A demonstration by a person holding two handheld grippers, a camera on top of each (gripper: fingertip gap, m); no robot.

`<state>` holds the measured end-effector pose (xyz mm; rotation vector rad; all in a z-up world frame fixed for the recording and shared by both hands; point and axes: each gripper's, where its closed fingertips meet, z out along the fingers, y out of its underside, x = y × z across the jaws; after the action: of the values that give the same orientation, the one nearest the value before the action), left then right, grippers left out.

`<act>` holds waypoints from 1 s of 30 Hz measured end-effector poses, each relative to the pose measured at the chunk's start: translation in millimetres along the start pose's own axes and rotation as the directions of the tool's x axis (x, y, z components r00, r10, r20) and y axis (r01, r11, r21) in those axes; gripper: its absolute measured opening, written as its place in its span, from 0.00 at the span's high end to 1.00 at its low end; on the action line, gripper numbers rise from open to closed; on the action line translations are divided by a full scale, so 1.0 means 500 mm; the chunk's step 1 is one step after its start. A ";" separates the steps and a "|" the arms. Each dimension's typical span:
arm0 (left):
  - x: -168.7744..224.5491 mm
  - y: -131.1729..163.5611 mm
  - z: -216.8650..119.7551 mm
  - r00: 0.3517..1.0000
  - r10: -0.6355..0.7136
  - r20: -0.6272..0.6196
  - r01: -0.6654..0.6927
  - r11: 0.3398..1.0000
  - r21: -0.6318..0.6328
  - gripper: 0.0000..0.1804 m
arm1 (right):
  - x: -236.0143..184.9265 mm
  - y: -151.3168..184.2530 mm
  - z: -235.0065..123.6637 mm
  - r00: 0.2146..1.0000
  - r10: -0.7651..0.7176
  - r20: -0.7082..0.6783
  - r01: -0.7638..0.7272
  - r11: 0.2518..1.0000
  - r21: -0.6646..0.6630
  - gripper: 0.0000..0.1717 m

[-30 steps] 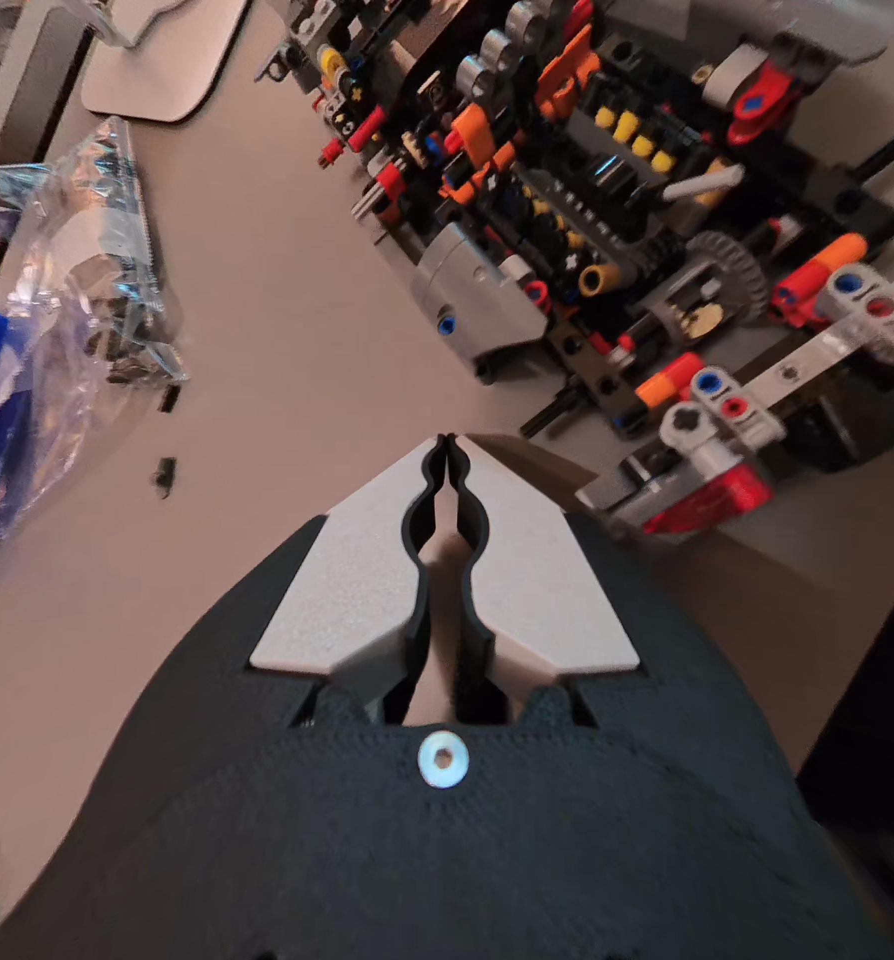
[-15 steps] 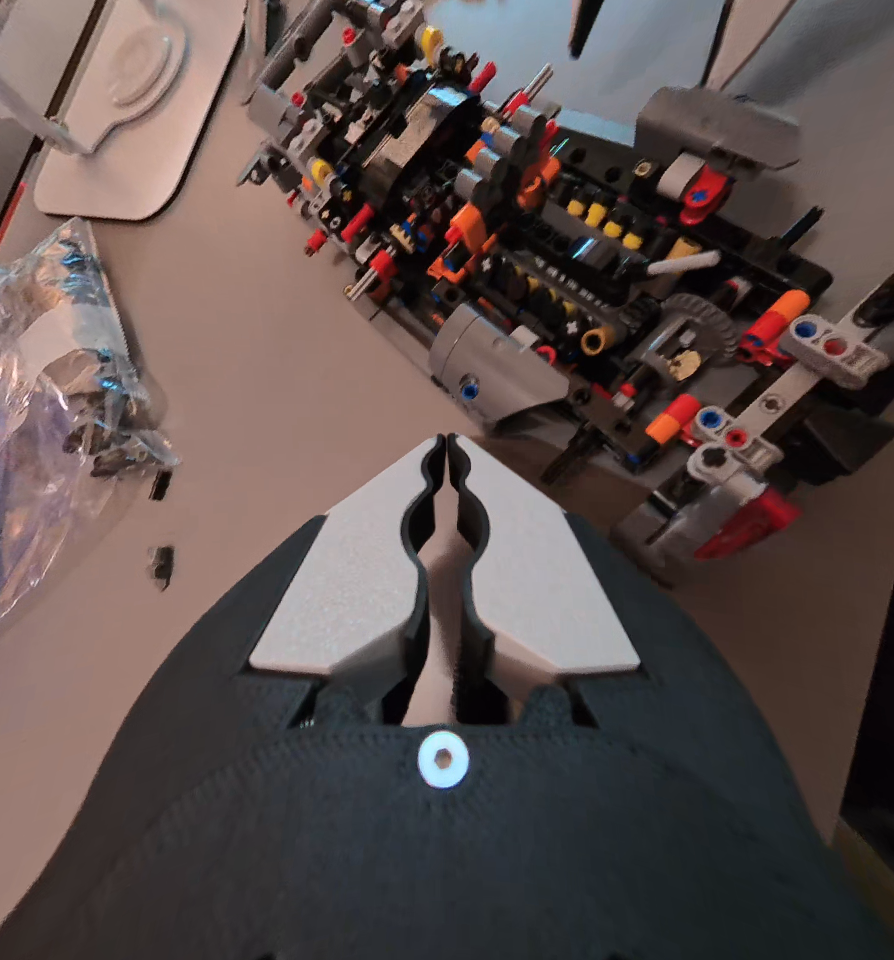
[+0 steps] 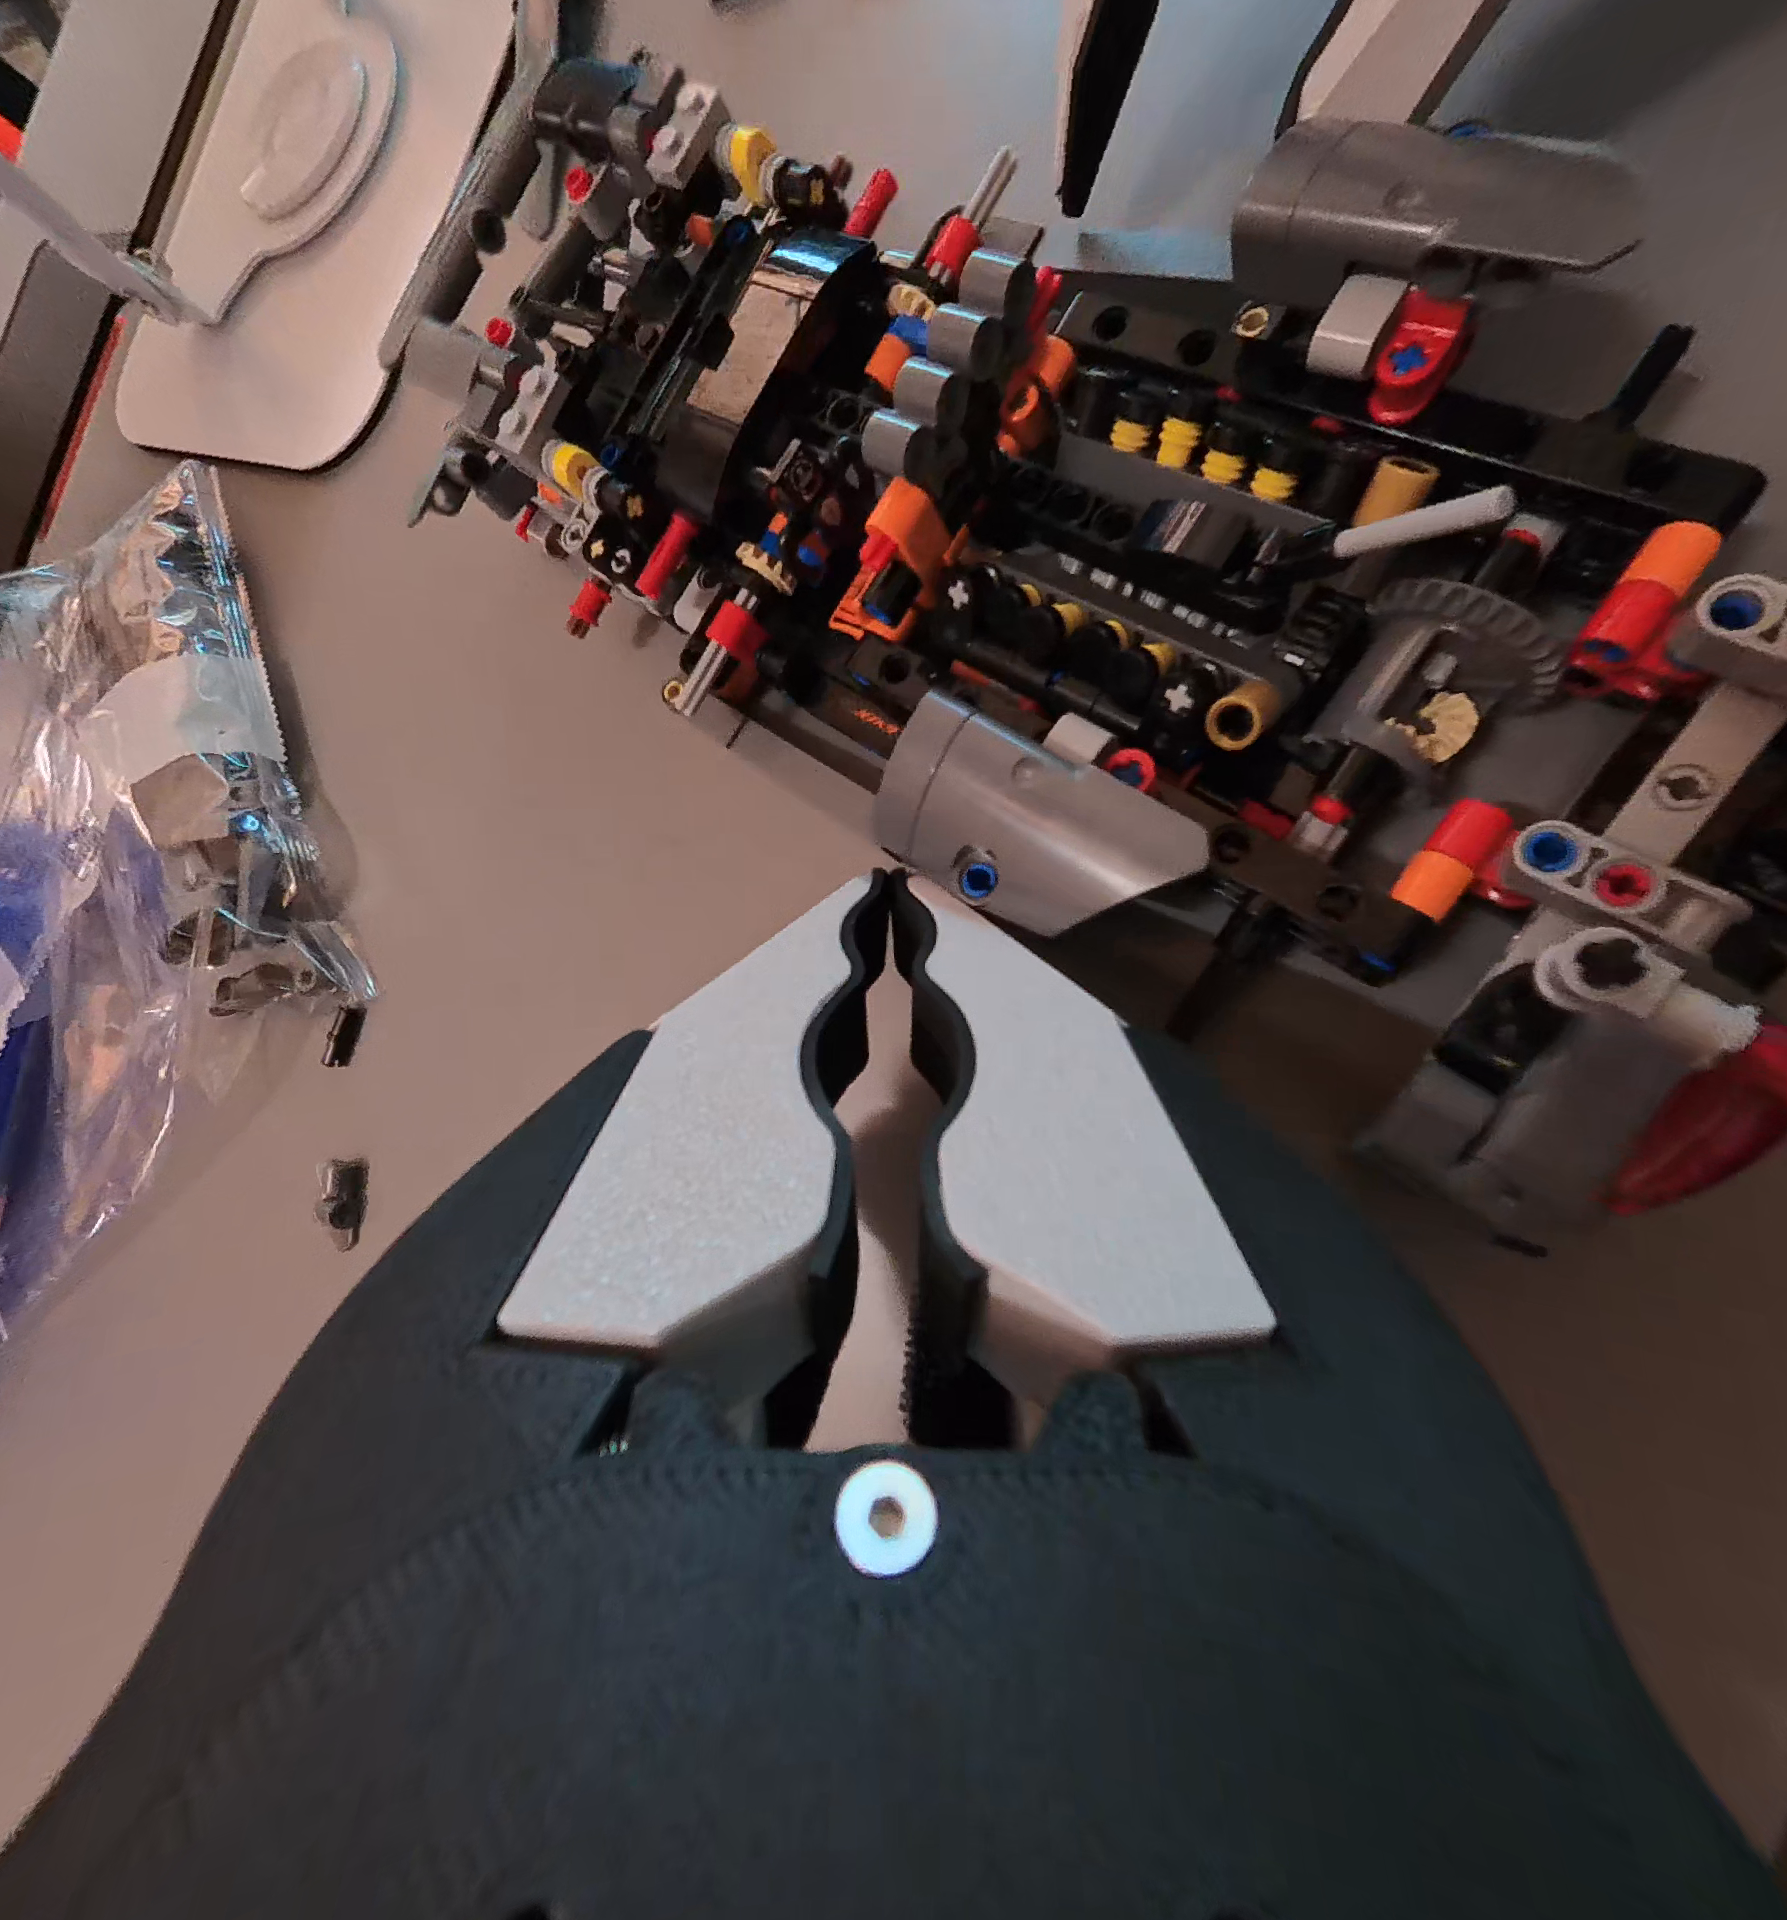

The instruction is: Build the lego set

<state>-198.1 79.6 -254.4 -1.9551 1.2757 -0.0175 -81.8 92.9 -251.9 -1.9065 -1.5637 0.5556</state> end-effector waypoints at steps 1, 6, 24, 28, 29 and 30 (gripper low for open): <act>-0.001 -0.002 0.002 1.000 0.002 0.006 -0.002 1.000 -0.004 1.00 | 0.007 0.000 0.000 1.000 -0.010 0.001 0.010 1.000 -0.002 0.78; 0.003 -0.015 0.010 0.999 -0.010 0.030 0.010 1.000 -0.013 1.00 | 0.046 -0.001 0.002 0.999 -0.035 -0.018 0.035 0.999 -0.001 0.82; -0.009 -0.002 -0.028 0.992 -0.065 0.110 0.061 0.997 0.038 1.00 | 0.102 0.030 -0.111 0.992 -0.066 -0.111 0.074 0.995 0.070 0.76; -0.001 0.007 -0.034 0.991 -0.066 0.118 0.062 0.997 0.036 1.00 | 0.132 0.084 -0.197 0.988 -0.051 -0.149 0.060 0.997 0.055 0.82; 0.003 0.009 -0.032 0.991 -0.060 0.121 0.056 0.998 0.031 1.00 | 0.137 0.101 -0.213 0.987 -0.045 -0.152 0.053 0.998 0.047 0.83; 0.007 0.010 -0.030 0.991 -0.053 0.125 0.050 0.998 0.025 1.00 | 0.137 0.121 -0.225 0.989 -0.037 -0.144 0.042 0.999 0.031 0.83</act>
<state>-206.4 67.2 -248.7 -1.9387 1.1384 0.0651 50.4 131.4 -207.2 -1.8435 -1.4869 0.4155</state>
